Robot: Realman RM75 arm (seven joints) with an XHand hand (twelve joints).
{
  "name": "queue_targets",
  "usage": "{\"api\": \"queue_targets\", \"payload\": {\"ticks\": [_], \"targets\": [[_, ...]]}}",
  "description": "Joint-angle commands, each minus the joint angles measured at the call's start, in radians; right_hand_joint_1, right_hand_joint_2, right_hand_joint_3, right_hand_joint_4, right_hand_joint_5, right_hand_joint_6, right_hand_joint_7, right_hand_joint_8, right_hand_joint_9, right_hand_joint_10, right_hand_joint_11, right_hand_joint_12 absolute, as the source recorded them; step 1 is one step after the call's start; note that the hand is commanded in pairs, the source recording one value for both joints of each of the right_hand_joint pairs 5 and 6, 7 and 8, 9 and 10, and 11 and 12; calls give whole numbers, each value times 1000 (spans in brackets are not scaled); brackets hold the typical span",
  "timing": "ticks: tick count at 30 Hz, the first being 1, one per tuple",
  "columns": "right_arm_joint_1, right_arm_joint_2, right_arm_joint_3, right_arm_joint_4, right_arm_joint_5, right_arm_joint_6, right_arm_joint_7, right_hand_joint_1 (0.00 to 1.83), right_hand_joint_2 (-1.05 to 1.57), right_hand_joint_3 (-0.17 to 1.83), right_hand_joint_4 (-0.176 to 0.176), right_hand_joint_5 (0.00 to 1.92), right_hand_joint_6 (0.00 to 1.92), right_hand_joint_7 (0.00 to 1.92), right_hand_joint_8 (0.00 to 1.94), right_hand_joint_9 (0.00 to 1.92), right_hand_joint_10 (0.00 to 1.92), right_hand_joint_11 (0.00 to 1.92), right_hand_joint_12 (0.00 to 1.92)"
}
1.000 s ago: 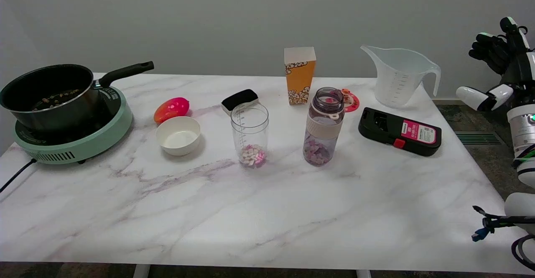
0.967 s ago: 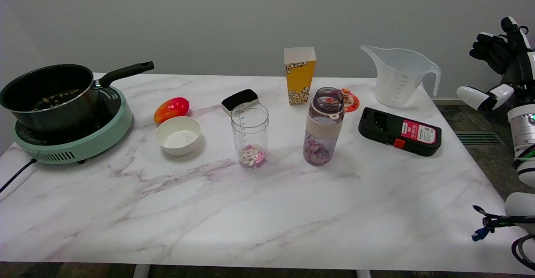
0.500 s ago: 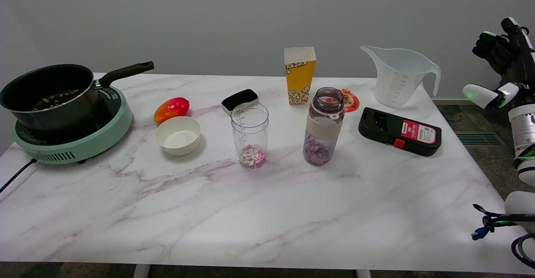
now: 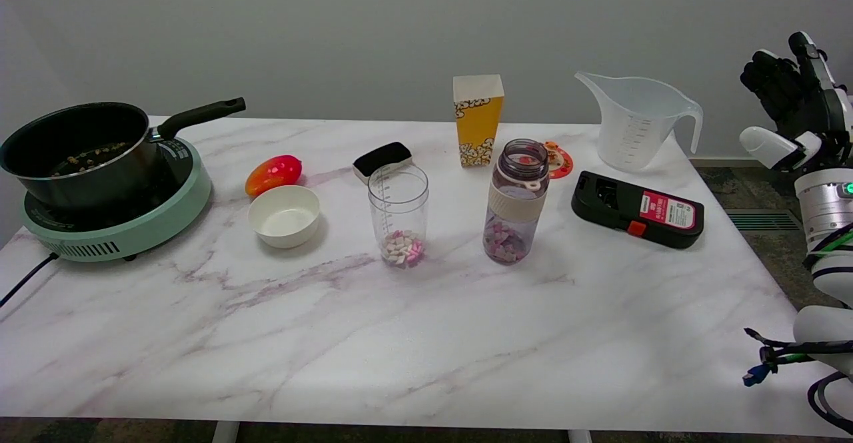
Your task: Pick up the bottle.
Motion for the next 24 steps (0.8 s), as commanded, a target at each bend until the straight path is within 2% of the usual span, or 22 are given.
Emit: {"api": "queue_targets", "payload": {"ticks": [1,8,14,24], "targets": [[9,-1,-56,-9,23,60,339,1278,-648,1382,0,138,138,434,434,431,431,358,358],[8,-3,-84,-11,21,75,346,1277,-549,1356,0,169,169,454,454,442,442,377,377],[7,-5,-108,-16,16,101,400,1277,-537,1373,0,181,181,457,457,450,450,387,387],[6,-3,-133,-50,8,116,394,1276,-517,1372,0,188,188,464,464,460,460,405,405]]}}
